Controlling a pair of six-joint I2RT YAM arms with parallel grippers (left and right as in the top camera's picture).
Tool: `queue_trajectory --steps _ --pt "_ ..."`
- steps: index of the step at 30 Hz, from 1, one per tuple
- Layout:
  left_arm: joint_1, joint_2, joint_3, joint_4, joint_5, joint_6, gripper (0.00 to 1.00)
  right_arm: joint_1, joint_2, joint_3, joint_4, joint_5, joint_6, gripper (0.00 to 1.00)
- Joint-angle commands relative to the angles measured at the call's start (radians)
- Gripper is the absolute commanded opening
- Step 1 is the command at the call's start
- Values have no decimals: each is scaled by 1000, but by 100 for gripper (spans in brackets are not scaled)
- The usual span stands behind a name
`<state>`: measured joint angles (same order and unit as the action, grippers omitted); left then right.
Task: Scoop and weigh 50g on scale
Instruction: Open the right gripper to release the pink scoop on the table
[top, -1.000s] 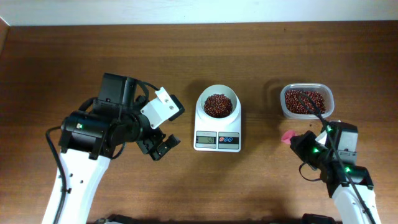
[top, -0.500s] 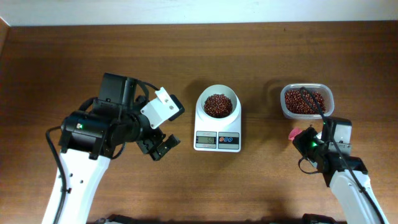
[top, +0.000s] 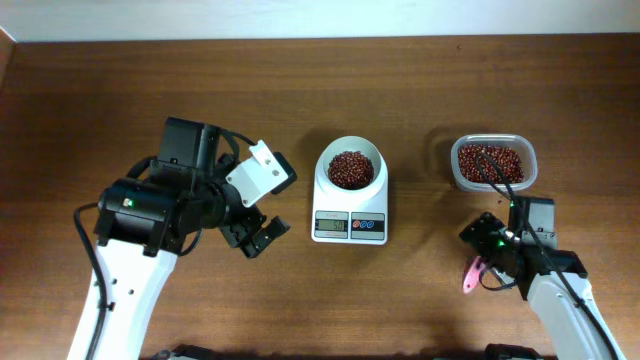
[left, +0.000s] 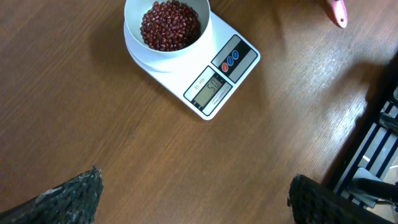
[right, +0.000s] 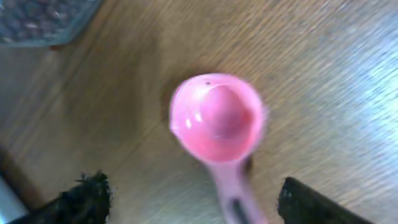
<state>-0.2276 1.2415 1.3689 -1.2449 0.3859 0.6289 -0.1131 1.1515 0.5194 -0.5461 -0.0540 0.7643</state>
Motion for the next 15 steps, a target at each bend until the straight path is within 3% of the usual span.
queue_trajectory --steps 1,6,8,12,15 --pt "6 -4 -2 1 11 15 99 7 5 11 -12 43 3 99" --pt "6 -4 -2 1 11 15 99 7 -66 163 -165 40 -35 99" --pt "6 -4 -2 1 11 15 99 7 -148 306 -260 37 -80 99" --pt "6 -4 -2 1 11 15 99 7 -245 436 -280 -117 -79 99" --pt "6 -4 -2 1 11 15 99 7 -280 438 -281 -115 -80 99"
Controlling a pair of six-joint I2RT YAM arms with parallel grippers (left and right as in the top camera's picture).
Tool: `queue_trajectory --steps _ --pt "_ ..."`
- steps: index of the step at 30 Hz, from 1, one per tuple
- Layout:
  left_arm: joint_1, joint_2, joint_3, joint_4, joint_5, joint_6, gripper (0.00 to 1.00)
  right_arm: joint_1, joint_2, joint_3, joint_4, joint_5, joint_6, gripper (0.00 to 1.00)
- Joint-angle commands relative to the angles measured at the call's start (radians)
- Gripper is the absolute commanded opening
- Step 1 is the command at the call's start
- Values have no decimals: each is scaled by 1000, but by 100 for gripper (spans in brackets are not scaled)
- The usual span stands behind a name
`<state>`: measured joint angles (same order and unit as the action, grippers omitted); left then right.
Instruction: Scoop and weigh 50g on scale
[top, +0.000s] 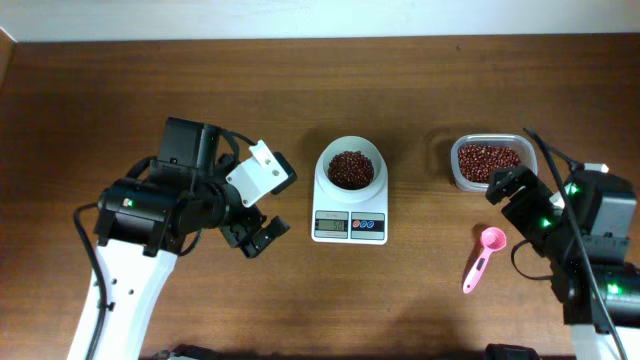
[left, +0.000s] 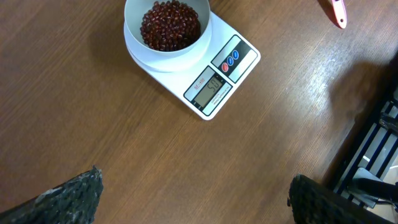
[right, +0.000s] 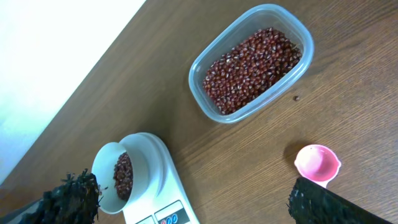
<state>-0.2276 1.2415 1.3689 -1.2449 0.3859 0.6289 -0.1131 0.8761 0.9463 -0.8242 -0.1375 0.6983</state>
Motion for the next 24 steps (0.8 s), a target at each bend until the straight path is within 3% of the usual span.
queue_trajectory --steps 1,12,14,24 --pt "6 -4 -2 1 11 15 99 7 -4 11 -2 -31 -13 99" --pt "6 -4 -2 1 11 15 99 8 169 11 -3 10 -14 99" --pt "6 -4 -2 1 11 15 99 8 198 11 -3 10 -75 99" --pt "6 -4 -2 1 11 15 99 8 37 11 -3 18 -281 99"
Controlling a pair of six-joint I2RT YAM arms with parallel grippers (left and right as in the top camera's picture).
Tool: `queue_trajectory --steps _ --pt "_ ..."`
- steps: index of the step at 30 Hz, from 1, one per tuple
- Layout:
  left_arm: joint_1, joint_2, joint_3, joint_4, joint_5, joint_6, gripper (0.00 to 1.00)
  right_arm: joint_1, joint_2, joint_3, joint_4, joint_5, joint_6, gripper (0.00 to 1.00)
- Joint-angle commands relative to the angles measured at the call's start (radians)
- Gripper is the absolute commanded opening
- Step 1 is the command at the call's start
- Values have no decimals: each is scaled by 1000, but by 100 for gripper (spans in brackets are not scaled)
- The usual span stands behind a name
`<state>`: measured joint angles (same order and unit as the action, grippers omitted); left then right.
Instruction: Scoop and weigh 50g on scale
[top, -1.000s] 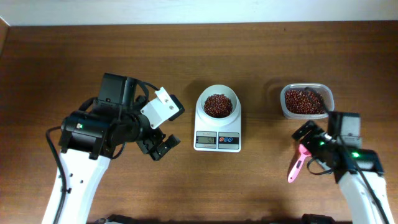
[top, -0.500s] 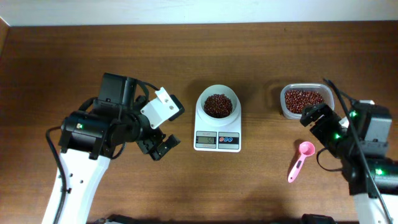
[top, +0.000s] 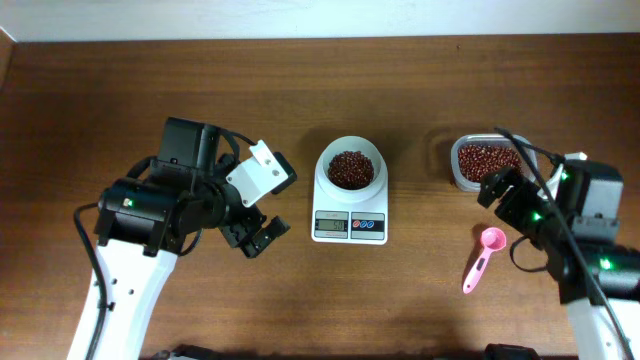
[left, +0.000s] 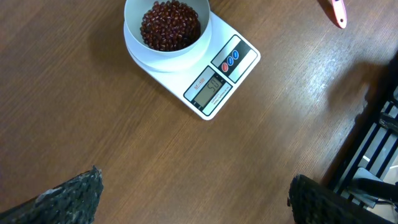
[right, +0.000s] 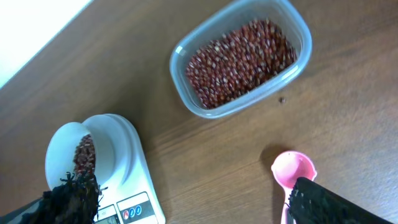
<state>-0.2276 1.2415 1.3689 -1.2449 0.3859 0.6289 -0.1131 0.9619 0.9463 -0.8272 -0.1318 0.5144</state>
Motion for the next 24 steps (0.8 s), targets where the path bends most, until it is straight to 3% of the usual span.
queue_trajectory --steps 1,4,9,24 --pt "6 -4 -2 1 11 15 99 8 -76 11 0 13 -147 99" --pt "6 -4 -2 1 11 15 99 8 -140 11 -4 13 -263 99" --pt "6 -4 -2 1 11 15 99 8 -211 -81 -1 12 -275 99" --pt "6 -4 -2 1 11 15 99 50 -745 -624 459 24 -328 99"
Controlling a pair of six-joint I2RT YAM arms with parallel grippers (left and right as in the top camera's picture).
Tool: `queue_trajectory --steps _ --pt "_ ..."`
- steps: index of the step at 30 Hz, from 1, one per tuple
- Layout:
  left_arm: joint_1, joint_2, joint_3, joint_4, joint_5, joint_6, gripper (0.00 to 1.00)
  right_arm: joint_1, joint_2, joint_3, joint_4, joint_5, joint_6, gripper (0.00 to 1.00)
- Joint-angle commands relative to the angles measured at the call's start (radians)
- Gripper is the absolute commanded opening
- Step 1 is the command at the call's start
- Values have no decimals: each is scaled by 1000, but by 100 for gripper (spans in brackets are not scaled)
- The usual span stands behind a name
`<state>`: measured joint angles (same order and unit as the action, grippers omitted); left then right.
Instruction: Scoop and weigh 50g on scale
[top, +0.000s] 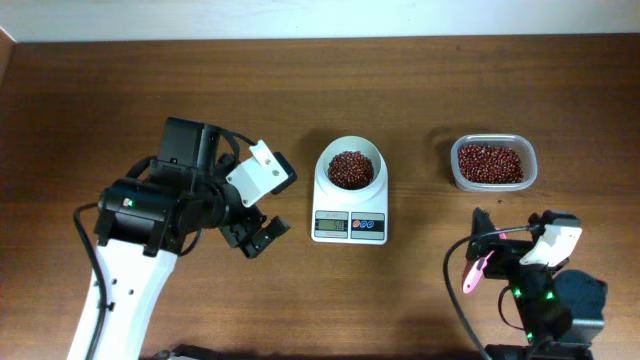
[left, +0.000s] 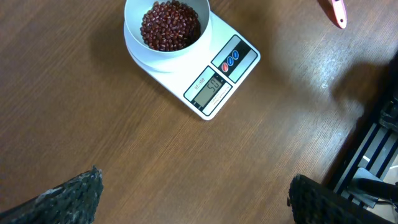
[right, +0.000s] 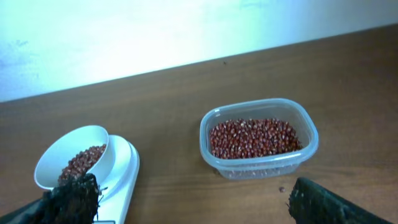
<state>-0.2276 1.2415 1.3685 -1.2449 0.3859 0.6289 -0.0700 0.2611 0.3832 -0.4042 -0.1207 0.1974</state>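
A white scale (top: 350, 212) carries a white bowl of red beans (top: 350, 168); both also show in the left wrist view, scale (left: 227, 78) and bowl (left: 169, 25). A clear tub of beans (top: 492, 163) stands at the right, also seen as the tub (right: 258, 138). The pink scoop (top: 474, 274) lies flat on the table, its head hidden under my right arm. My right gripper (top: 505, 248) hovers open and empty by the scoop. My left gripper (top: 257, 233) hangs open and empty left of the scale.
One loose bean (right: 281, 188) lies in front of the tub. A pale wall (right: 186, 31) borders the table's far edge. A black frame (left: 379, 155) sits beyond the table's front edge in the left wrist view.
My right arm has drawn back from beside the tub to the front edge. Its camera now looks level across the table instead of down. The left arm and scoop stayed put.
My right gripper was open low over the empty pink scoop on the table. Then it stood higher and farther right, beside the tub, the scoop left lying flat. Now it sits back at the front edge. The left arm stayed still throughout.
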Motion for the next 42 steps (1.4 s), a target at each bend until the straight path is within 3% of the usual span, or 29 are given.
queue_trajectory --steps 1,7,16,21,24,37,42 --pt "6 -4 -1 1 11 15 99 8 -56 -84 62 21 -11 99" --pt "6 -4 -1 1 11 15 99 18 -75 -261 348 28 -33 99" --pt "6 -4 -1 1 11 15 99 19 -75 -379 506 81 -124 99" --pt "6 -4 -1 1 11 15 99 26 -75 -378 495 81 -219 99" --pt "6 -4 -1 1 11 15 99 26 -75 -378 391 81 -273 99" --pt "6 -4 -1 1 11 15 99 23 -72 -378 325 111 -272 99" --pt "6 -4 -1 1 11 15 99 -65 -74 -378 325 101 -269 99"
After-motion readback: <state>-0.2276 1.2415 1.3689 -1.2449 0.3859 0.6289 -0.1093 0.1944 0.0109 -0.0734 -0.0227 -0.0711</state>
